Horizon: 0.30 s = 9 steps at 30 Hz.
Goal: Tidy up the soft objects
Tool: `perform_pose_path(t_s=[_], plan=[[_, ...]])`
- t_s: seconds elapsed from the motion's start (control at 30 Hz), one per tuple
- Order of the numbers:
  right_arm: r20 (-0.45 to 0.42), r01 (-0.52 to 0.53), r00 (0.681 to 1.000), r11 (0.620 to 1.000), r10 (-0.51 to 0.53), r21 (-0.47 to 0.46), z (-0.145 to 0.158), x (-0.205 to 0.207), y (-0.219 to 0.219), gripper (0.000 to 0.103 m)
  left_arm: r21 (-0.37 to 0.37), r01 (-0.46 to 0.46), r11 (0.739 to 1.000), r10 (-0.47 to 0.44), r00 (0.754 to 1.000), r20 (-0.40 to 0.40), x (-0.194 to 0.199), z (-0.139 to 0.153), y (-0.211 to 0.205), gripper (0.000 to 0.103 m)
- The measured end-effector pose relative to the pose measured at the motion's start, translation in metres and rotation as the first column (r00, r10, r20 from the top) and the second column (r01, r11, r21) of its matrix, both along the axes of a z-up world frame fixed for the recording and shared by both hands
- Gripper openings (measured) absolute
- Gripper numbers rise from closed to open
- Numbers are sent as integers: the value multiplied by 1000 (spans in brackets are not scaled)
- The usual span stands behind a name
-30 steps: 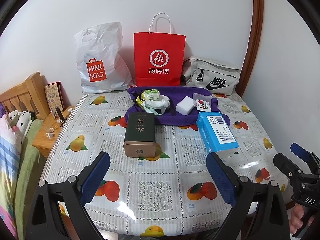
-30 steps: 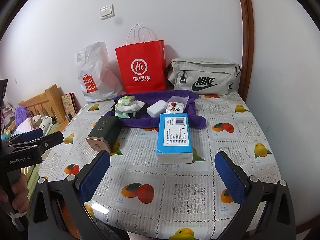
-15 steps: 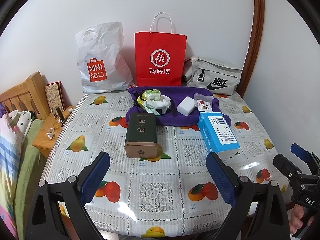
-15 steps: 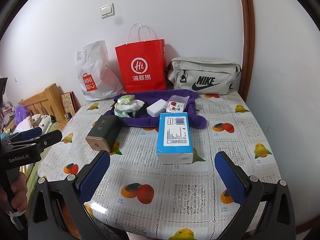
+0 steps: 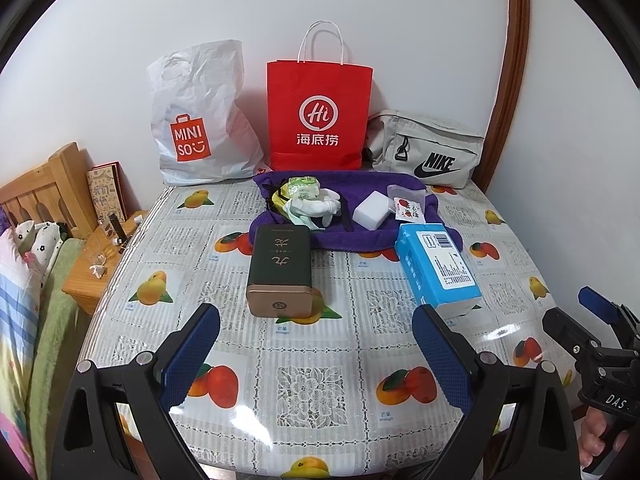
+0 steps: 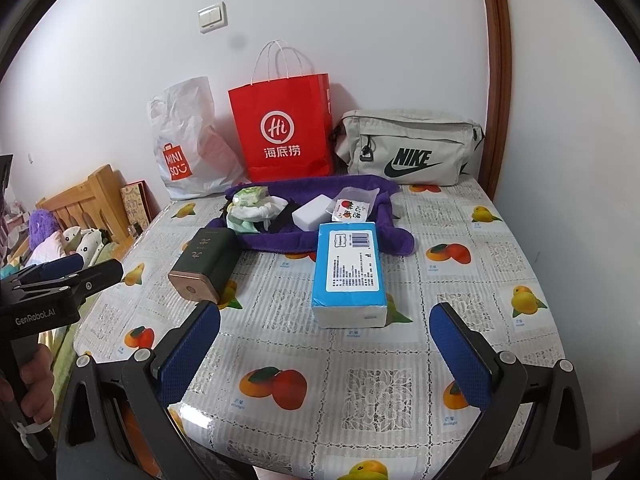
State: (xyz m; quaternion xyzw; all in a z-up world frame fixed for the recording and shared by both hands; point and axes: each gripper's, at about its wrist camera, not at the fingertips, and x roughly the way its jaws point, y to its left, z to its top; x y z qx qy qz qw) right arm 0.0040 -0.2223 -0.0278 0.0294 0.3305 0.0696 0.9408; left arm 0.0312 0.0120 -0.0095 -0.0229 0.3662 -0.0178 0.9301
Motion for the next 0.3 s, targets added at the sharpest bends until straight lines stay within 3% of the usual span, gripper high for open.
perform_pose_path(t_s=[0.3], plan=[[-48,11,999,1000,-11,-3,-21,21,-8,103,7,-13,1000,13,999,-35,23,-23,-1,98]])
